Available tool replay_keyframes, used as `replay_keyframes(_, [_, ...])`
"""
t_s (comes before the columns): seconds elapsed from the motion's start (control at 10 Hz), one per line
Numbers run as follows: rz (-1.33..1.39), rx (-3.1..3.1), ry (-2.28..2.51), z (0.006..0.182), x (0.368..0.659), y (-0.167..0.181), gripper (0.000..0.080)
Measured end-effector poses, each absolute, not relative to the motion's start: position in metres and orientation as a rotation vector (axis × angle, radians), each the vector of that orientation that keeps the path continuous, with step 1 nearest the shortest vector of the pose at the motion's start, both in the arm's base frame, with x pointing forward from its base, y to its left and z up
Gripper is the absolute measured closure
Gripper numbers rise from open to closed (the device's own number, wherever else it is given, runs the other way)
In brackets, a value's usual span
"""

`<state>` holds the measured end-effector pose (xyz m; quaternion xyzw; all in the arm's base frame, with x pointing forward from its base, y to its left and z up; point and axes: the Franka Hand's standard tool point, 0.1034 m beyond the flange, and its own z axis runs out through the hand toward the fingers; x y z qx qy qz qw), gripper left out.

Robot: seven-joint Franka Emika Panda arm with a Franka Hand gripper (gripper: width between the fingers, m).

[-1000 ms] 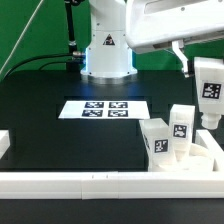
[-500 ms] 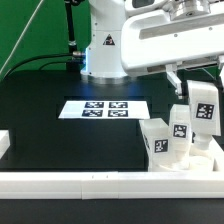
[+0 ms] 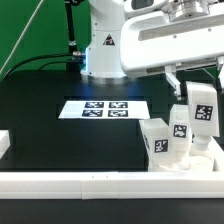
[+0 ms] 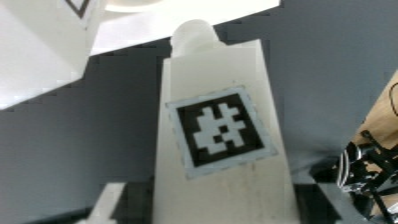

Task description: Assemble stool

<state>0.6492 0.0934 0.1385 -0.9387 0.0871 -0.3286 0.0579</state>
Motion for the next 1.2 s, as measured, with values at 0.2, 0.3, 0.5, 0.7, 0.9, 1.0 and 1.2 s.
replay_keyframes(0.2, [-1.010, -2.856, 0.185, 0.131, 0.641, 0.075, 0.0475])
replay_keyframes(0.3, [-0.986, -2.850, 0.184, 0.126, 0.637, 0.080, 0.0475])
replay_keyframes(0.5, [-0.956, -2.853, 0.173, 0.116, 0.633, 0.087, 0.0475])
replay_keyframes(0.7, [-0.931, -2.856, 0.158, 0.108, 0.629, 0.094, 0.0475])
replay_keyframes(0.9, [-0.931, -2.854, 0.154, 0.103, 0.627, 0.098, 0.0475])
replay_keyframes(1.0, [-0.927, -2.854, 0.151, 0.103, 0.627, 0.100, 0.0475])
replay_keyframes(1.2, [-0.899, -2.856, 0.146, 0.102, 0.627, 0.107, 0.0475])
